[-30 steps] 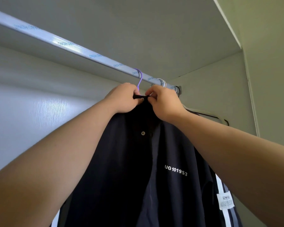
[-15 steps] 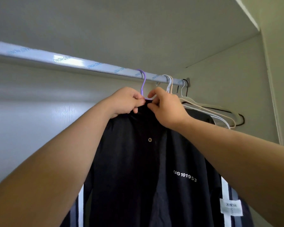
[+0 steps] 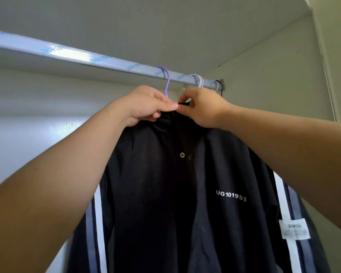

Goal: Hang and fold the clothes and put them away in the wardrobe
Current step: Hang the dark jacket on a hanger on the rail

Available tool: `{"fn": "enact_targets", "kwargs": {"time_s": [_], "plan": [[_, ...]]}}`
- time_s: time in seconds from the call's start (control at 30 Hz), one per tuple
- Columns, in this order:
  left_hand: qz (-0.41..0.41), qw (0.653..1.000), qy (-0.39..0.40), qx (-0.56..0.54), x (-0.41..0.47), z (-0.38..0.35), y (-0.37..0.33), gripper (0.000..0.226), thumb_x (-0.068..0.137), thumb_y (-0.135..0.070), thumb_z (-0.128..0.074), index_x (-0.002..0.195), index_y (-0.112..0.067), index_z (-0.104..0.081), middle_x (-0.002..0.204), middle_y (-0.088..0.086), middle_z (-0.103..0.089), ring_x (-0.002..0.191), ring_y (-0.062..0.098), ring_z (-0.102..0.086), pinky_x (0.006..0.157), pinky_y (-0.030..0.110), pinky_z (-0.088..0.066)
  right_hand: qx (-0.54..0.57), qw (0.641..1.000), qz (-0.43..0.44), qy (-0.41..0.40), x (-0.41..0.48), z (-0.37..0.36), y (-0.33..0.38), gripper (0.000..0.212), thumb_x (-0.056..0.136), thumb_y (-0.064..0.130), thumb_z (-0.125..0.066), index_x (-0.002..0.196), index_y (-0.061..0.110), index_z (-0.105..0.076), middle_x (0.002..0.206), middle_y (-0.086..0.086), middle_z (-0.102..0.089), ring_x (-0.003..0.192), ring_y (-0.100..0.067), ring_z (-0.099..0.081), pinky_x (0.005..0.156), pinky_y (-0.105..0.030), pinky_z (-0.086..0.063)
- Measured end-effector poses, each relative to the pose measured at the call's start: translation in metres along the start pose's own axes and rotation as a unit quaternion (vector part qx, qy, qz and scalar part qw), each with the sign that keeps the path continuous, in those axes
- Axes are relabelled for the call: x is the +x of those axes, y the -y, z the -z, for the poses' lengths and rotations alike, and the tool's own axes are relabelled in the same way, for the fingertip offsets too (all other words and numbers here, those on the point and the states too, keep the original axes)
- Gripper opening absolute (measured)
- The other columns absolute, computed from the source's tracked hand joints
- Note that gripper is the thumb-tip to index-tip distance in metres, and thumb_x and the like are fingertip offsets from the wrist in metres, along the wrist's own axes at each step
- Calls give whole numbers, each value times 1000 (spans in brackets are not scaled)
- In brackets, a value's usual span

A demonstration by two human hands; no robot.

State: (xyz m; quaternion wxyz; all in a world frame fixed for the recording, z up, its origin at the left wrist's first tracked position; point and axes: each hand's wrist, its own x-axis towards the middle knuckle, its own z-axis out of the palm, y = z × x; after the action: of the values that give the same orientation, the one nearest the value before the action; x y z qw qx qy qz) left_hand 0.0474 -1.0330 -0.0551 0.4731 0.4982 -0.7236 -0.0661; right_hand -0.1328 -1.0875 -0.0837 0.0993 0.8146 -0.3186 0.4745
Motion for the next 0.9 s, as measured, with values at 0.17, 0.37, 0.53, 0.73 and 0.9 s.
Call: {"fn": "enact_targets", "kwargs": {"time_s": [0.17, 0.37, 0.53, 0.73, 0.9], "plan": [[-30, 995, 13, 99, 3, -1, 0, 29, 85, -38, -80, 94, -11, -76, 45, -9, -49, 43, 7, -42, 46, 18, -39, -3, 1000, -3, 9, -1, -5, -6, 20, 98, 47, -60, 100, 28, -56, 79, 5, -62, 67, -6, -55, 57, -22, -39], [-45, 990, -24, 128, 3, -6, 0, 23, 84, -37, -82, 76, -17, -75, 57, 2, -52, 50, 11, -45, 55, 24, -41, -1, 1000, -1, -10, -4, -7, -5, 23, 97, 47, -62, 100, 25, -58, 78, 8, -59, 66, -4, -52, 56, -19, -38], [-37, 994, -72, 67, 2, -10, 7, 21, 81, -28, -85, 79, -11, -74, 57, 0, -51, 40, 4, -39, 45, 16, -37, 5, 1000, -13, -1, -1, -2, 4, 28, 94, 47, -66, 103, 22, -63, 80, 12, -57, 70, -4, -53, 56, -15, -36], [-20, 996, -91, -6, 11, -14, 20, 17, 81, -23, -85, 82, -12, -72, 61, -2, -55, 38, 2, -41, 43, 14, -38, -45, 999, -6, 19, 5, 3, 5, 35, 93, 50, -66, 110, 19, -67, 87, 4, -62, 83, -16, -58, 70, -25, -40], [-23, 995, -90, -20, 14, -15, 20, 17, 79, -23, -86, 79, -14, -71, 60, -3, -57, 38, 3, -42, 44, 17, -39, -39, 999, 1, 32, 5, 9, 5, 28, 92, 50, -67, 103, 24, -64, 93, -5, -72, 68, -13, -59, 68, -31, -51]]}}
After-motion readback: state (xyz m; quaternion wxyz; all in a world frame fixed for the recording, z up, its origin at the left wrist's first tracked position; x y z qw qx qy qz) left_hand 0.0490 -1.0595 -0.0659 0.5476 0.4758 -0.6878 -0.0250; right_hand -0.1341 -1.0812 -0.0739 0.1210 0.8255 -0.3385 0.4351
